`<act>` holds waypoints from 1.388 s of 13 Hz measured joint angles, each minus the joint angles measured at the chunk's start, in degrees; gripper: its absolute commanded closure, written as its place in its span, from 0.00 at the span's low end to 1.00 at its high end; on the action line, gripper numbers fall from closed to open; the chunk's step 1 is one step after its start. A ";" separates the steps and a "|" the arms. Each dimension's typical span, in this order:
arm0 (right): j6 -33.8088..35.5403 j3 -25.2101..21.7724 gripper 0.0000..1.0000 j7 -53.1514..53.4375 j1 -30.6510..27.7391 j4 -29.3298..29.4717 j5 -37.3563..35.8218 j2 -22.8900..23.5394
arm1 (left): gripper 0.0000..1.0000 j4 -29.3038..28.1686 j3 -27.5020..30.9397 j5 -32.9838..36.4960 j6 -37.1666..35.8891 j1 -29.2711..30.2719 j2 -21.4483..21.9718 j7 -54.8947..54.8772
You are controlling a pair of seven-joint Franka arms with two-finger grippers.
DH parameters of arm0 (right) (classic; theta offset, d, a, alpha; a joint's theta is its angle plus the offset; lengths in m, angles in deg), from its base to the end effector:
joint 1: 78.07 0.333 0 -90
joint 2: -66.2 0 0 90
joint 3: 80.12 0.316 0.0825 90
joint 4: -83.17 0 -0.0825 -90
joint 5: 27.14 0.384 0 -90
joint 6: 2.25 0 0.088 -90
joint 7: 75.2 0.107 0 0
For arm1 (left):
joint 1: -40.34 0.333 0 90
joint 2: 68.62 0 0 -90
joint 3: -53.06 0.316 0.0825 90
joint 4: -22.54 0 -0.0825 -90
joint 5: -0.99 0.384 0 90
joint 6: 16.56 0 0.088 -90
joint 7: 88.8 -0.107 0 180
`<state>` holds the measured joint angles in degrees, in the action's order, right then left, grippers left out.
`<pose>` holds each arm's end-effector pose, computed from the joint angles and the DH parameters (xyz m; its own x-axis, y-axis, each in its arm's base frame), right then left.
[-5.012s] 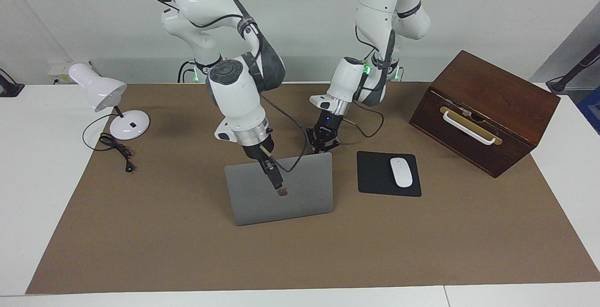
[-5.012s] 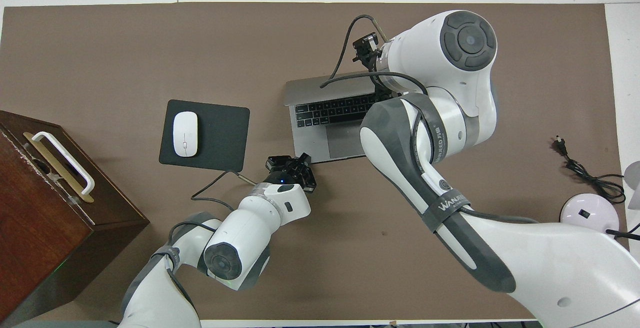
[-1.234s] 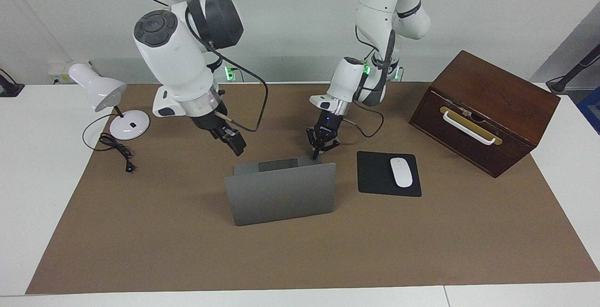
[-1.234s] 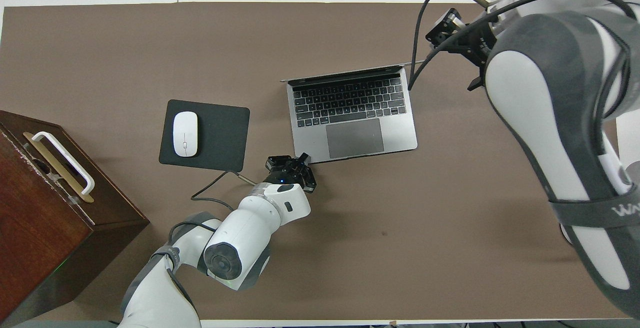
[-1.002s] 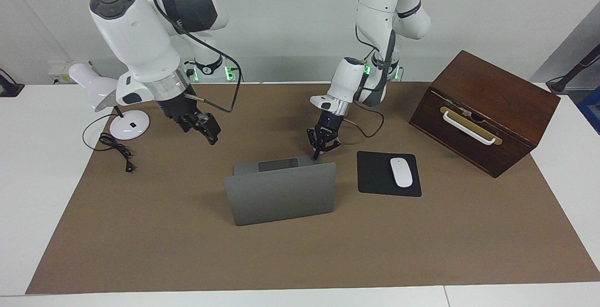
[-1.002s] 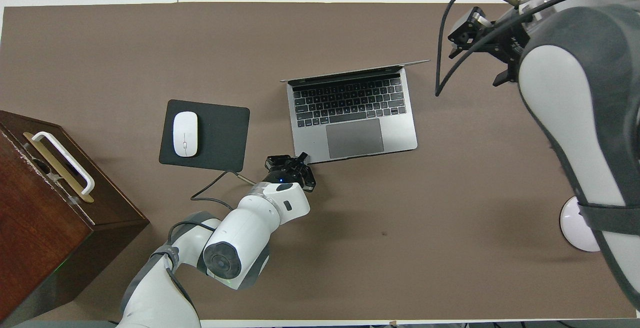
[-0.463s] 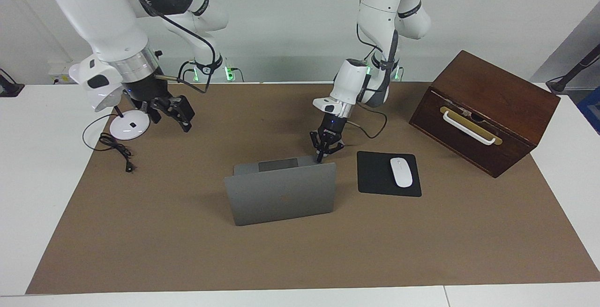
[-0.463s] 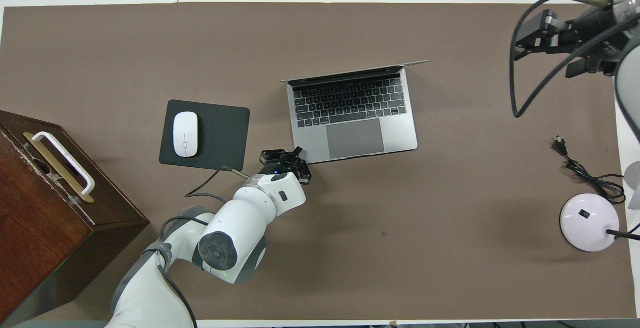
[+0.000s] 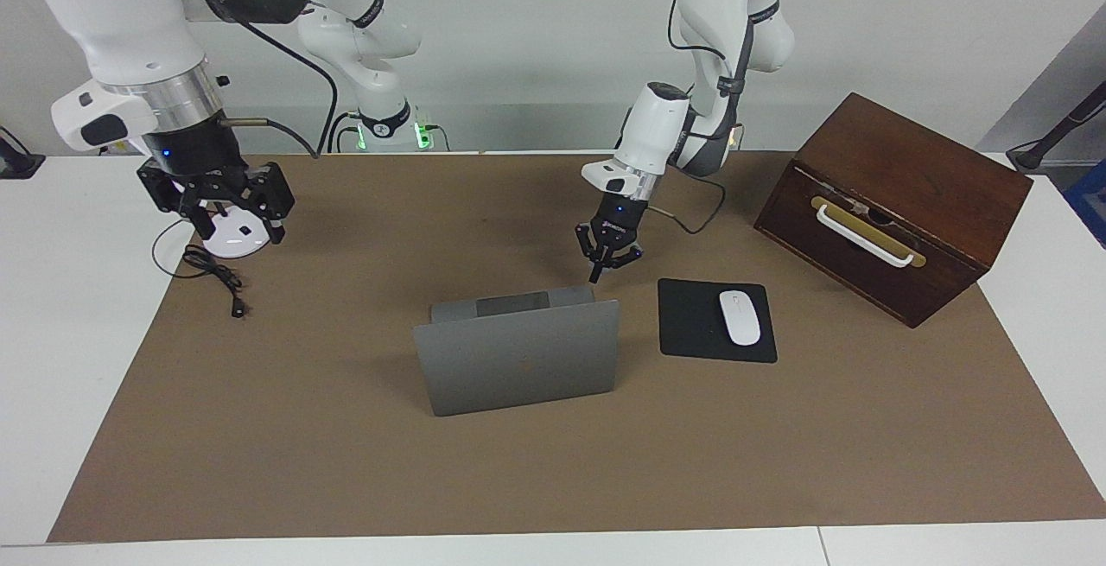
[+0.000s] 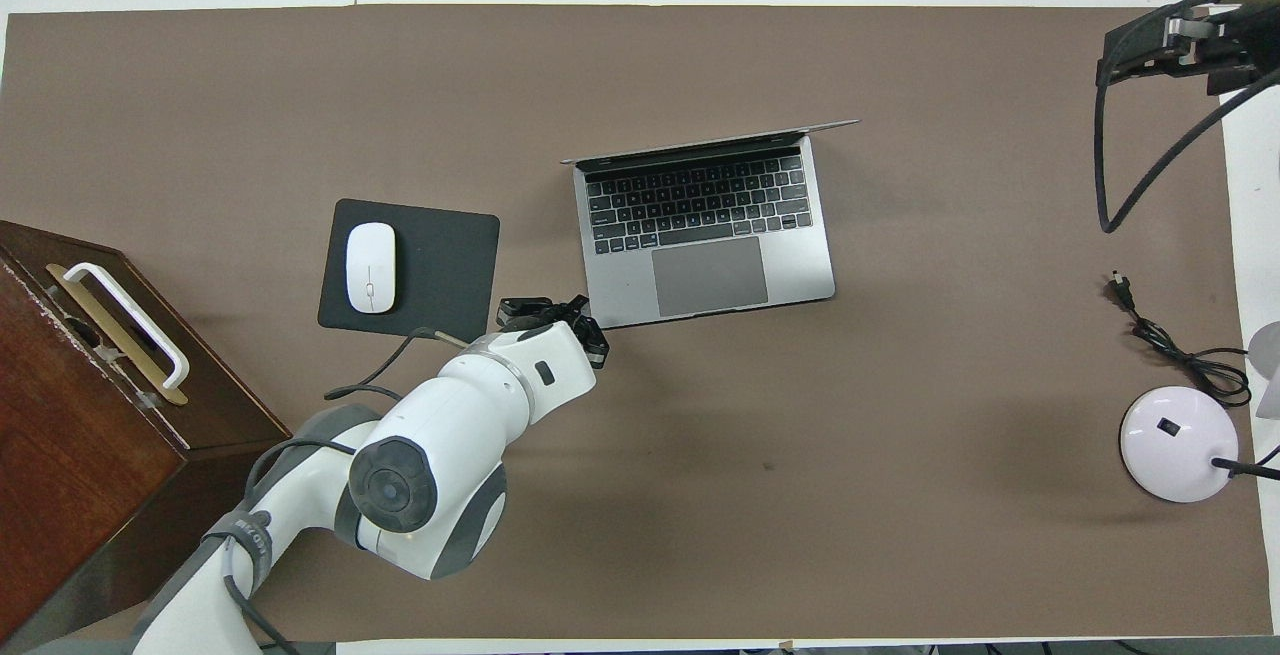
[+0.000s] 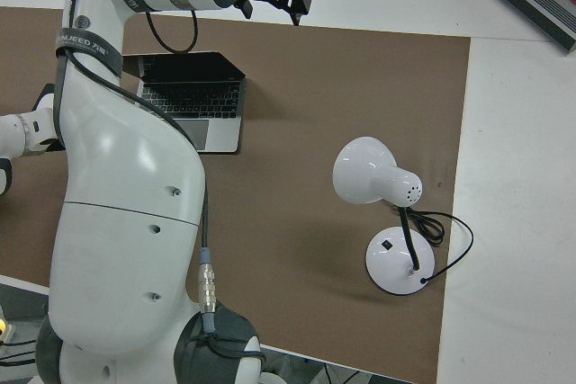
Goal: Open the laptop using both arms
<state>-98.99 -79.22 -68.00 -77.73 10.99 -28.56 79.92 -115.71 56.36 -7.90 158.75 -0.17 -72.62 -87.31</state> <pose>0.6387 0.0100 0.6417 0.9766 -0.1024 0.1892 -0.1038 -0.9946 -0.0027 0.4342 -0.3146 0.3472 0.7644 -0.3577 0.5364 -0.4808 -0.8706 0.1046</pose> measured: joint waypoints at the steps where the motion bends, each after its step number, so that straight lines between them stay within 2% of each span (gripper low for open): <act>1: -1.19 0.00 0.06 -0.04 -0.16 -1.03 -0.03 -0.06 | 1.00 0.04 0.02 0.00 -2.66 0.72 1.80 0.00; 5: -3.81 0.00 0.06 -0.11 -0.99 -4.88 -0.03 -0.28 | 1.00 1.92 0.28 0.00 -12.60 2.90 5.96 -0.02; 9: -3.86 0.01 0.07 0.55 -1.01 -8.27 -0.01 -1.77 | 1.00 9.34 0.44 0.00 -28.17 7.25 8.81 -0.98; 14: -1.35 0.01 0.06 2.03 -1.01 -13.92 0.01 -6.35 | 1.00 13.28 0.80 0.00 -39.13 12.92 12.32 -4.41; 18: -1.35 0.00 0.06 2.03 -1.73 -14.73 0.01 -7.99 | 1.00 19.73 0.95 0.00 -50.11 18.28 13.33 -8.20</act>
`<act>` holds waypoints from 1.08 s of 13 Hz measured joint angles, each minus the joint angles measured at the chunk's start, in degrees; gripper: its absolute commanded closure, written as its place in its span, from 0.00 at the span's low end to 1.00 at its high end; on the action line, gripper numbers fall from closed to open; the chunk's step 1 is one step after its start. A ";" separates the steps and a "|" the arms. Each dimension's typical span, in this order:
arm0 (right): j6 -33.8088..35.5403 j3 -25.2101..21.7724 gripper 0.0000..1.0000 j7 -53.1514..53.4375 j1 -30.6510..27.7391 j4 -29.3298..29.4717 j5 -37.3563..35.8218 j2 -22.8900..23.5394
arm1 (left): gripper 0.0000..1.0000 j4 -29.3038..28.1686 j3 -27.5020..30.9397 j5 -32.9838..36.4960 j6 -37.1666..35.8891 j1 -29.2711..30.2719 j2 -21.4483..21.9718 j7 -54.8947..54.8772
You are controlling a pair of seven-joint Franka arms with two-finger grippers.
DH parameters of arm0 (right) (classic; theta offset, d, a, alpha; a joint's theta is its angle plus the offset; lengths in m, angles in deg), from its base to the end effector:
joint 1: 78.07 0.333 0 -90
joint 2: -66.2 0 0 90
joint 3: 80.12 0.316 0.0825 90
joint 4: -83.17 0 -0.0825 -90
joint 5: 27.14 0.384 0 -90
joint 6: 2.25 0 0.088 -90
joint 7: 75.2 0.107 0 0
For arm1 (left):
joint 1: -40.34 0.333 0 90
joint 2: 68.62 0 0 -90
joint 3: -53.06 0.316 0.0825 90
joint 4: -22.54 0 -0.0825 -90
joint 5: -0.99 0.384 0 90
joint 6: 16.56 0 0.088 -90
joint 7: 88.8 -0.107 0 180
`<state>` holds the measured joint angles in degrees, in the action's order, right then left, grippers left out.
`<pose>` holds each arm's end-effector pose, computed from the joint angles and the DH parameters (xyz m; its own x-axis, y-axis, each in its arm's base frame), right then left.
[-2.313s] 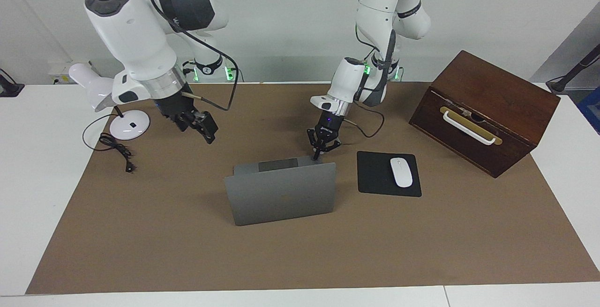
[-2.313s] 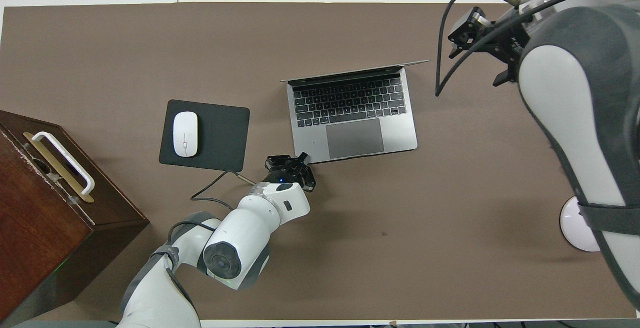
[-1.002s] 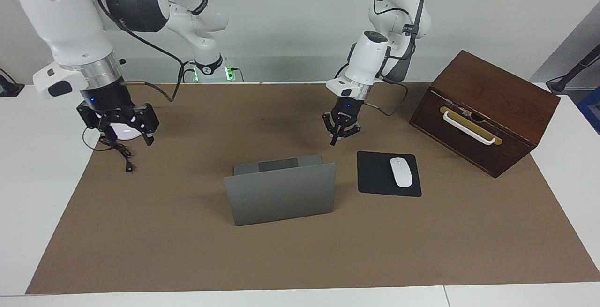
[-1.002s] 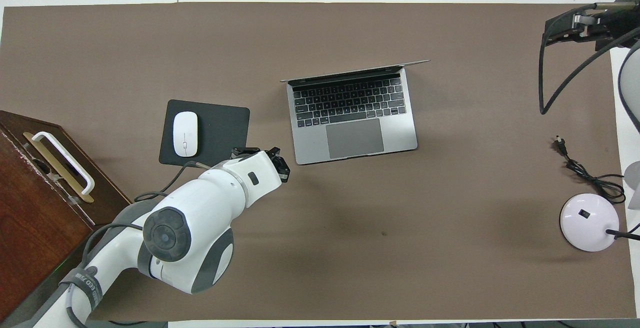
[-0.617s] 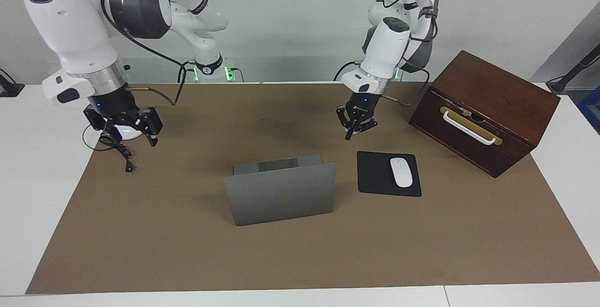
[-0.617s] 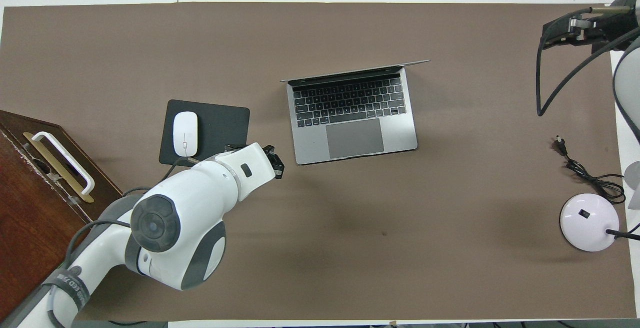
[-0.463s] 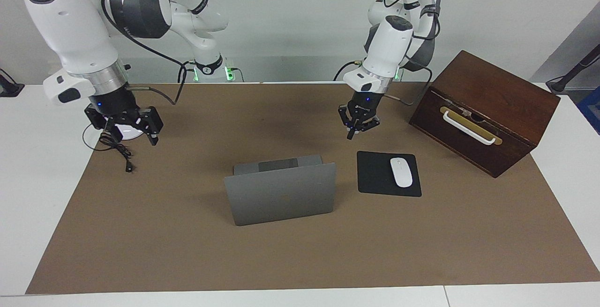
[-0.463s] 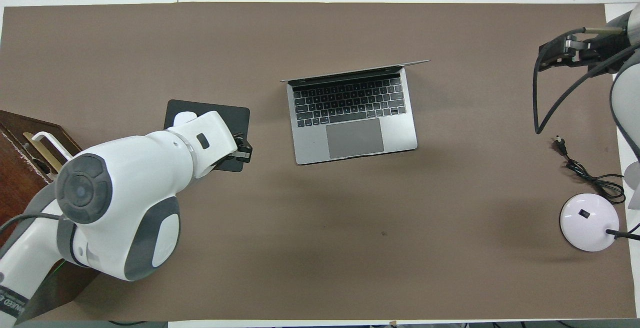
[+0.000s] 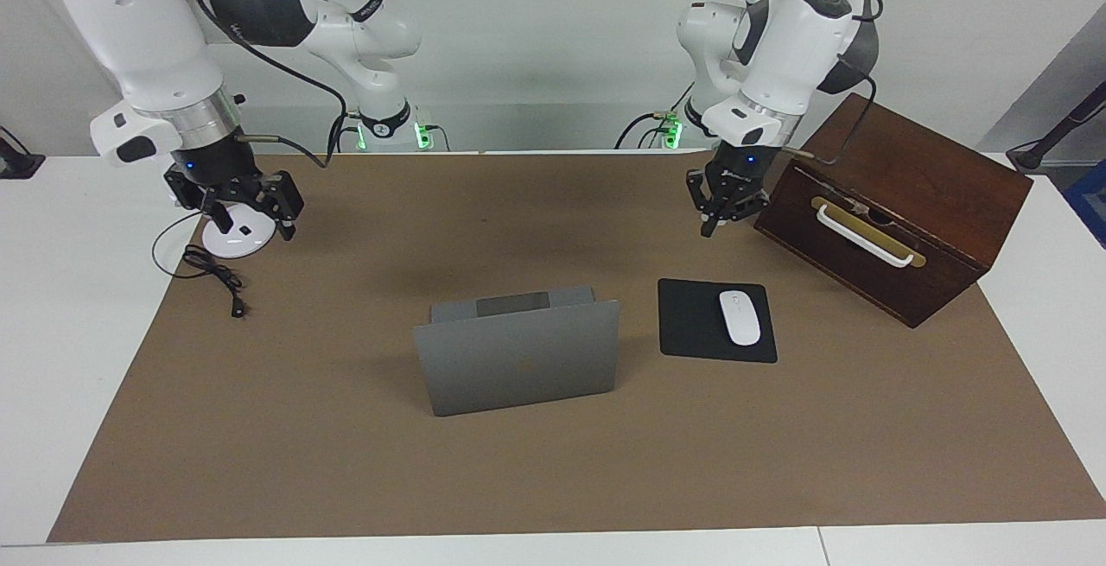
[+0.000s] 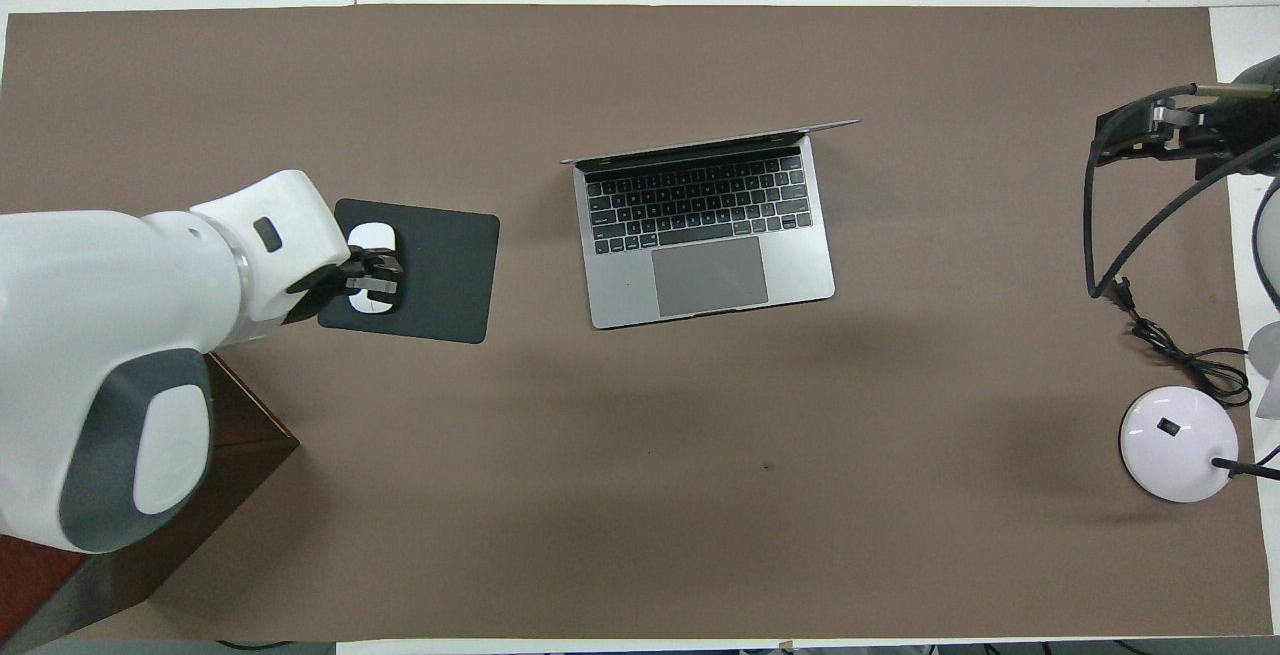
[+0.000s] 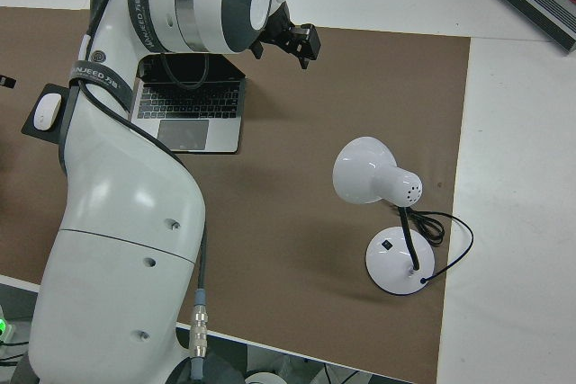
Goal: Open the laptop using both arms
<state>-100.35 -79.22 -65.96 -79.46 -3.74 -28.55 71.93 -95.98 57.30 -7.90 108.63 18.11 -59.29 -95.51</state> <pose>0.5988 -0.0079 0.6058 0.9813 -0.1657 0.0976 -0.1672 -0.9859 0.0074 0.5070 -0.1686 0.5315 0.9040 -0.3193 0.2842 -0.3653 -0.9224 0.1254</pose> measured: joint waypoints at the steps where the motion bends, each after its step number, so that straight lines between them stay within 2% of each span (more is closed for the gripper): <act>1: 0.00 0.02 0.06 -0.01 -0.33 0.01 0.00 -0.18 | 1.00 1.41 0.02 0.00 -2.10 1.54 0.02 -1.17; 9: 1.42 0.05 0.06 -2.10 -3.32 -0.09 0.01 -3.36 | 1.00 11.82 0.03 0.03 -18.51 13.93 0.17 -11.14; 13: 2.57 0.09 0.06 -1.83 -3.50 -2.41 1.10 -5.32 | 1.00 14.83 0.11 0.10 -24.34 20.30 0.19 -15.08; 14: 2.54 0.09 0.06 -1.79 -3.50 -2.87 1.22 -5.58 | 0.84 15.45 0.13 0.23 -25.07 21.24 0.19 -15.22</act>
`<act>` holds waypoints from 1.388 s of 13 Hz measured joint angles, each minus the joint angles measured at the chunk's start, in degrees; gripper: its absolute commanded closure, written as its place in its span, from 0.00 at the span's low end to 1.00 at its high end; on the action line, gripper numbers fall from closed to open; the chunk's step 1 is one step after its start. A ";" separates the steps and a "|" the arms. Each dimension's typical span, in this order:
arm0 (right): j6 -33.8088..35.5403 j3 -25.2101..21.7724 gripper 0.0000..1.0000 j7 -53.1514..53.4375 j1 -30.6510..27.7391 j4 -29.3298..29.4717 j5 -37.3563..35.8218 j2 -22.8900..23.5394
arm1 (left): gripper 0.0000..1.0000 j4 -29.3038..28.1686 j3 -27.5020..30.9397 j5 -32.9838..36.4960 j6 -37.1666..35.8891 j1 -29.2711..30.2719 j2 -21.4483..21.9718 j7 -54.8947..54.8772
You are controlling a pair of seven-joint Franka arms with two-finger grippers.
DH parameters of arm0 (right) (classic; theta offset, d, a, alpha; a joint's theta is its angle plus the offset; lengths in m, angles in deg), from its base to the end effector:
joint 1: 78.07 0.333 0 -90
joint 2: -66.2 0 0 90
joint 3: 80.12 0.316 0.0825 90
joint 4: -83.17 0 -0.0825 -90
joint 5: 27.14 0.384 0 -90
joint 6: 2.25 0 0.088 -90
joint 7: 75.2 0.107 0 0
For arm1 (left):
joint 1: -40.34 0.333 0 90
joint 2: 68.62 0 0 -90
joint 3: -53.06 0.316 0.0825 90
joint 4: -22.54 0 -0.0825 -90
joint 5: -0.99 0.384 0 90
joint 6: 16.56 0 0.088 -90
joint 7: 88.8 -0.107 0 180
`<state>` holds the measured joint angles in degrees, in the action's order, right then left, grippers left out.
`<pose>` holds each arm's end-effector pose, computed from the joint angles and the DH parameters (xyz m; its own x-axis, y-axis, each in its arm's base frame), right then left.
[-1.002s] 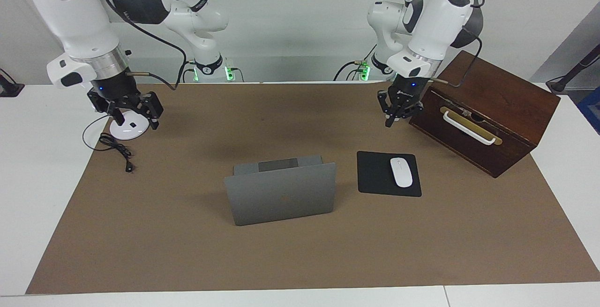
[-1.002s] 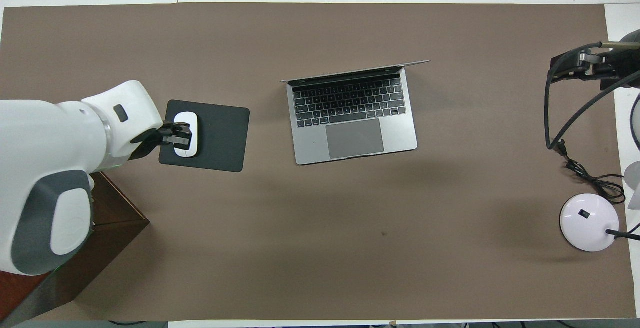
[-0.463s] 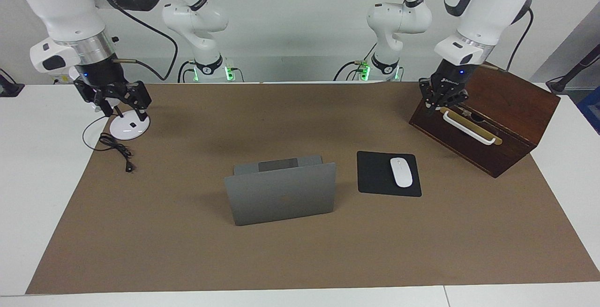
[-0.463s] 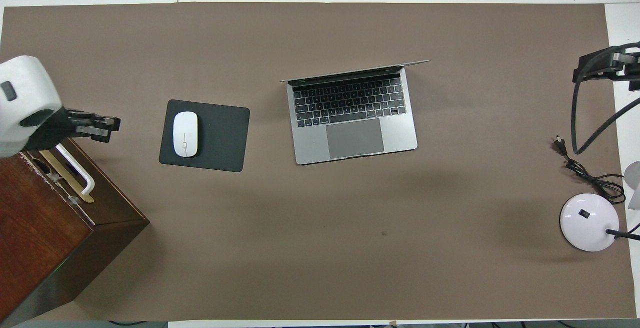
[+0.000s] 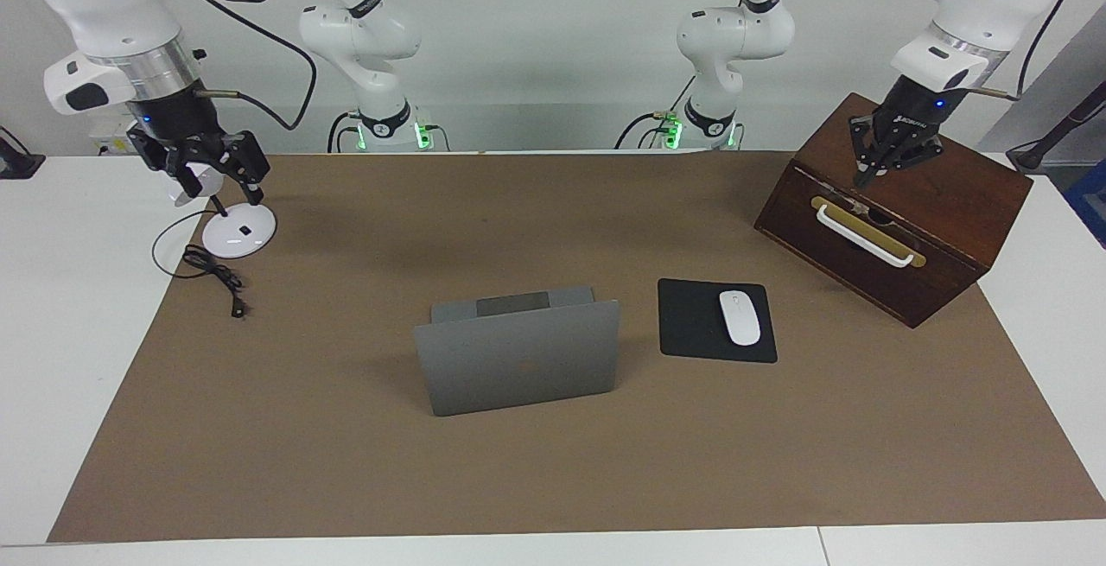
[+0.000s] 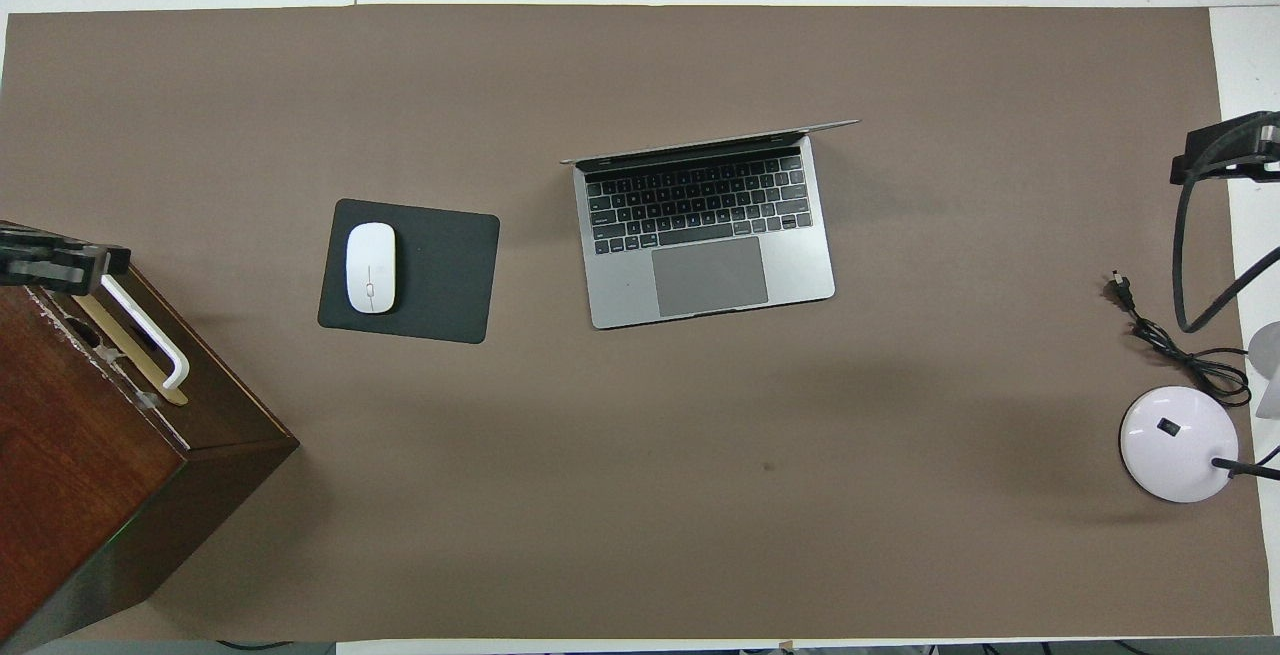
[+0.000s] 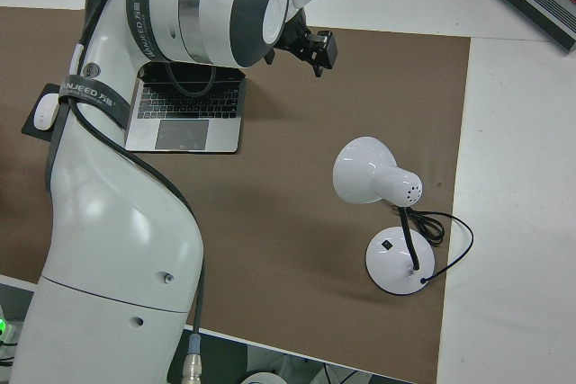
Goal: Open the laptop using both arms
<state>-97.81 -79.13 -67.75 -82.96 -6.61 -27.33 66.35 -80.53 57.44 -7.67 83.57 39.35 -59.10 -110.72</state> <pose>0.5640 -0.0388 0.6339 0.9757 -0.1962 0.0977 -0.1962 -0.9805 -0.0095 0.5171 0.0202 0.6216 0.9434 -0.2881 0.1644 -0.3077 -0.9452 0.1093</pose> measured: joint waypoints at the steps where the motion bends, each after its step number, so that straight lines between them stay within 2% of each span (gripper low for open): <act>1: -0.26 0.00 0.06 -0.20 0.00 -0.18 0.00 -0.17 | 0.41 0.77 -0.02 0.14 -0.61 0.71 0.01 -0.01; 2: -0.92 0.04 0.06 -0.82 0.01 -0.19 0.00 -0.30 | 0.00 1.52 -0.02 0.21 -1.24 1.35 0.02 -0.01; 8: -2.94 1.82 0.06 -4.97 0.11 -0.18 0.00 -1.18 | 0.00 2.26 -0.03 1.00 -2.13 4.05 0.01 0.62; 11: -3.80 2.16 0.06 -5.53 0.16 -0.13 0.01 -1.62 | 0.00 2.61 -0.73 3.10 -2.13 4.08 0.00 4.46; 16: -4.02 2.46 0.06 -5.53 0.53 -0.11 0.04 -2.40 | 0.00 5.47 1.24 8.09 -3.26 -3.66 -0.06 16.51; 18: -4.08 2.46 0.07 -5.53 0.60 -0.15 0.04 -2.25 | 0.00 6.84 1.31 8.78 -4.92 -4.41 -0.30 19.14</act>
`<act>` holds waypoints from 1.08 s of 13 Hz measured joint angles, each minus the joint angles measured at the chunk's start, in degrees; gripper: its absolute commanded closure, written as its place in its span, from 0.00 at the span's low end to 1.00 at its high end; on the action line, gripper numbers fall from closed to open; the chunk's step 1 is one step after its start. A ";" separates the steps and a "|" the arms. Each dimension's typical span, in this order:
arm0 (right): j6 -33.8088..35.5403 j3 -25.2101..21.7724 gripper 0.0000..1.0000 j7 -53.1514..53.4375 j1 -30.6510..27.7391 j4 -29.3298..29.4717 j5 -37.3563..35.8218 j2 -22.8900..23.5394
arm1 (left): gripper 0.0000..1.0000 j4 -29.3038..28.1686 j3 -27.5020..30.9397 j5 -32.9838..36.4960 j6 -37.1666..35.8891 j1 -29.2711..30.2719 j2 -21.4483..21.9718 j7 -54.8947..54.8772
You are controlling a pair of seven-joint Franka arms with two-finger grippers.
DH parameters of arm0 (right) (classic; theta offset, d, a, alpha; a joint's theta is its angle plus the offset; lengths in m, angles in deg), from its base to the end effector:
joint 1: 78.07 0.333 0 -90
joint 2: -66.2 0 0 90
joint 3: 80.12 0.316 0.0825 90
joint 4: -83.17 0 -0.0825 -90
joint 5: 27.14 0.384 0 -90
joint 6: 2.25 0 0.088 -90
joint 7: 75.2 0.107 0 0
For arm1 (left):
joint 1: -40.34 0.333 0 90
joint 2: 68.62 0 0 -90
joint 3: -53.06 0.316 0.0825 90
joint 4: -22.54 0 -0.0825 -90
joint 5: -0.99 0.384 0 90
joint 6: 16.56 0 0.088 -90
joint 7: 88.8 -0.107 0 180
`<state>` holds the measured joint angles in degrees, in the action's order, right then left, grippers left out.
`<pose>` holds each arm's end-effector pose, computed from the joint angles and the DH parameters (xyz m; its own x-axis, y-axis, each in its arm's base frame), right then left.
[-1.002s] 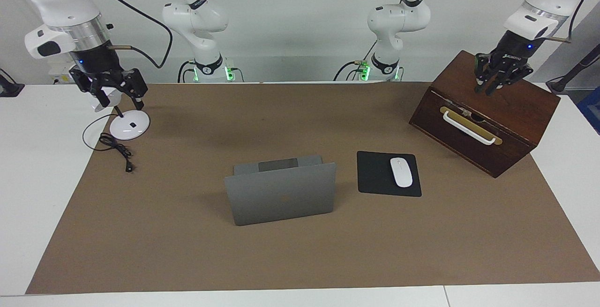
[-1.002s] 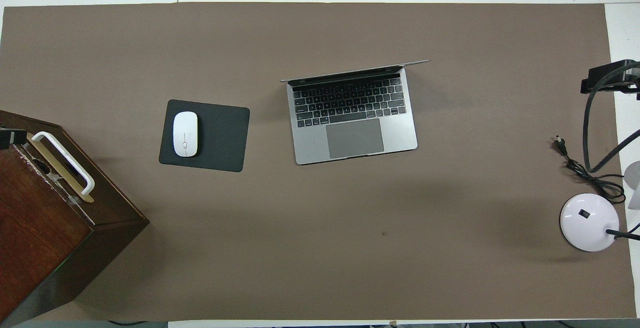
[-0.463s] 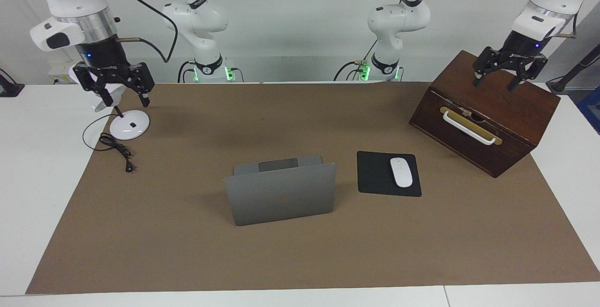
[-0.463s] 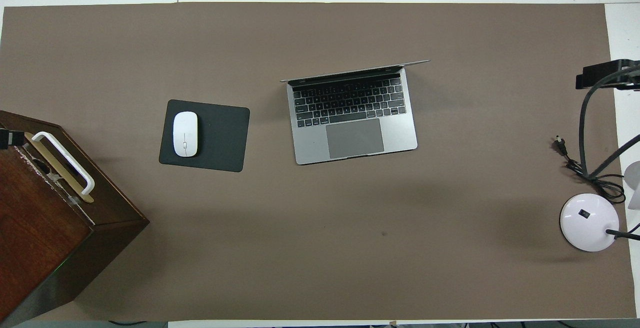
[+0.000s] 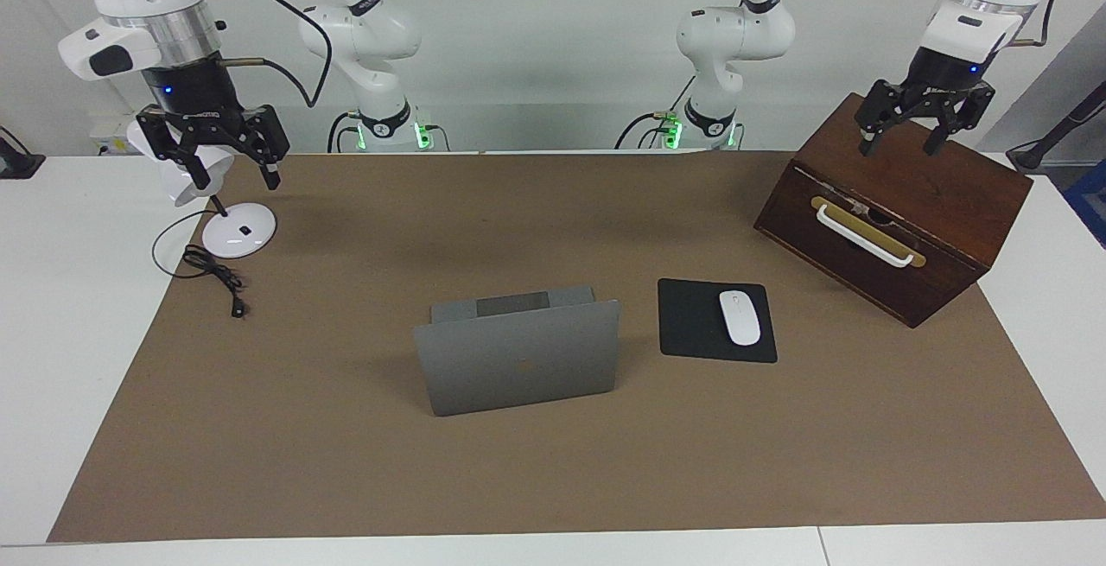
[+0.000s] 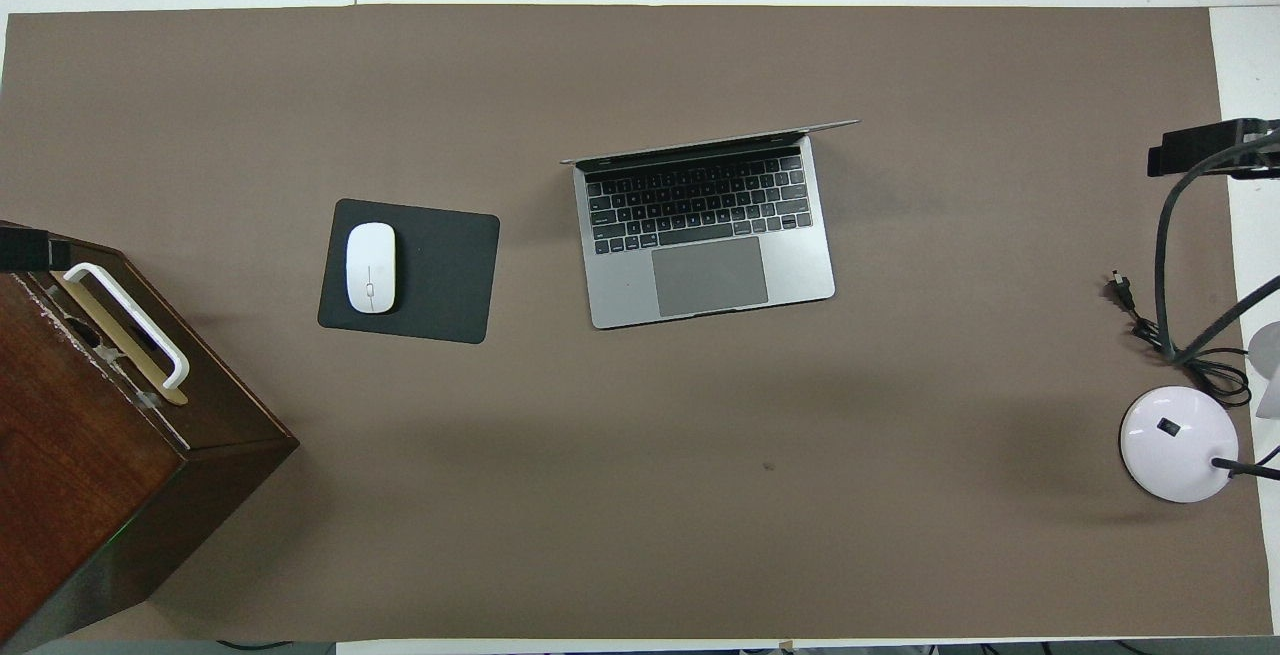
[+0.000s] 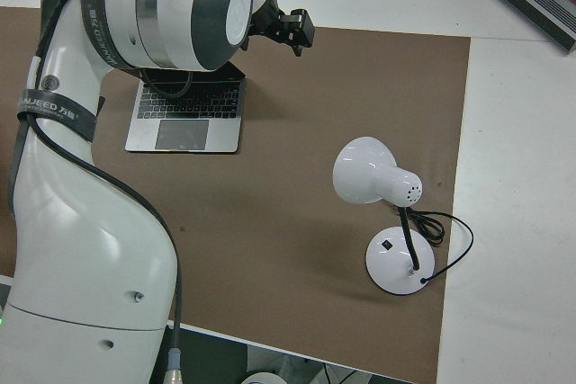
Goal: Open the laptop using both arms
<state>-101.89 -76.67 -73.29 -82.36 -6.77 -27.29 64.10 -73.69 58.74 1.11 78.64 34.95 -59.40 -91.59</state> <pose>0.5595 -0.0077 0.6619 0.9778 -0.0468 0.2045 -0.0474 -0.9989 -0.0020 0.5126 0.0074 0.6667 0.9889 -0.0429 0.1422 -0.0443 -0.9990 0.0069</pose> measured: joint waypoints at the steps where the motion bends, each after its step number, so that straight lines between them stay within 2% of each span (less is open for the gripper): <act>1: 0.00 0.00 0.07 0.00 0.02 -0.09 0.00 0.15 | 0.00 0.24 0.06 0.06 -0.60 -0.03 -0.14 0.76; 5: -0.74 -0.01 0.07 0.00 0.07 -0.22 0.00 1.89 | 0.00 0.46 0.29 0.09 -1.90 -0.07 -1.71 1.55; 10: -1.51 -0.07 0.07 0.00 0.07 -0.22 -0.01 2.47 | 0.00 7.29 0.61 0.09 -5.10 -0.57 -6.68 1.61; 14: -1.56 -0.26 0.07 0.00 0.04 0.16 -0.06 2.72 | 0.00 7.62 0.66 0.09 -5.34 -1.10 -7.87 1.63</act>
<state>-103.45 -76.93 -73.29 -82.31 -6.61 -27.35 66.82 -66.07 59.40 1.20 73.30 33.85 -67.27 -89.96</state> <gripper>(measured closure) 0.097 0.000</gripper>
